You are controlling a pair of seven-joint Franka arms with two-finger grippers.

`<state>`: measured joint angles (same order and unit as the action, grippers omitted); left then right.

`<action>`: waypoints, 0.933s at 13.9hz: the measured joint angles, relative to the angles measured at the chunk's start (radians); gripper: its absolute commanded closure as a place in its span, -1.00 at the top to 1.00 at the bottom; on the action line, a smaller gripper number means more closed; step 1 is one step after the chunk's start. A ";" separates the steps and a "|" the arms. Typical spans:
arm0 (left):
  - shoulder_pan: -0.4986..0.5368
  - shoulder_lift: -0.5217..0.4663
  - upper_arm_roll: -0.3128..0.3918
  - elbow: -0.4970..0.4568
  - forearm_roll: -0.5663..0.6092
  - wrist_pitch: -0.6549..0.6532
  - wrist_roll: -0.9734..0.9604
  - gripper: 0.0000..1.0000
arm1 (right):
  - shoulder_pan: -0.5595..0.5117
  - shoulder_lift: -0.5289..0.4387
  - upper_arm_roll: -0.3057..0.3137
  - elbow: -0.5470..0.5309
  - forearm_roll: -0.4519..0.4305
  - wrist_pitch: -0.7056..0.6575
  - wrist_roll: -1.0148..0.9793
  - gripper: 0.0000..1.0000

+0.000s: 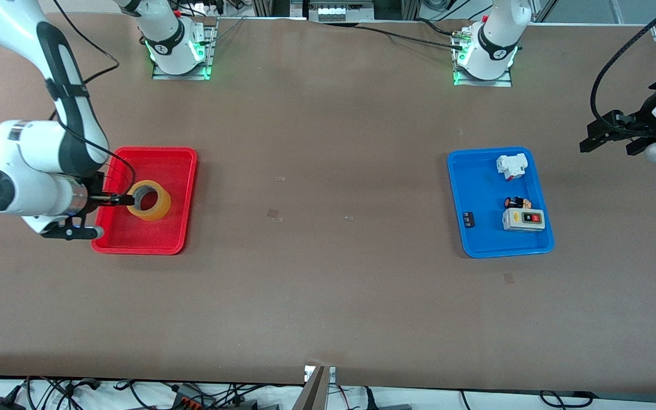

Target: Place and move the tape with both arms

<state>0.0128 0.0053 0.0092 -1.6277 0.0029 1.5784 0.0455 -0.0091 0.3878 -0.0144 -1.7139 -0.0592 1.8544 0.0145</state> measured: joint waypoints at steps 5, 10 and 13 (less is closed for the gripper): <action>0.000 -0.001 0.000 0.001 0.000 0.000 -0.012 1.00 | 0.014 -0.023 0.001 0.306 0.059 -0.253 -0.030 0.99; 0.000 -0.001 0.000 0.001 0.000 0.000 -0.017 1.00 | 0.010 -0.025 -0.007 0.466 0.074 -0.321 -0.050 0.99; 0.000 -0.001 0.000 0.001 0.000 0.000 -0.018 1.00 | 0.007 -0.025 -0.021 0.474 0.074 -0.308 -0.050 0.99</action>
<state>0.0129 0.0046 0.0093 -1.6264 0.0029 1.5784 0.0278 -0.0024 0.3624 -0.0350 -1.2395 0.0145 1.5462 -0.0352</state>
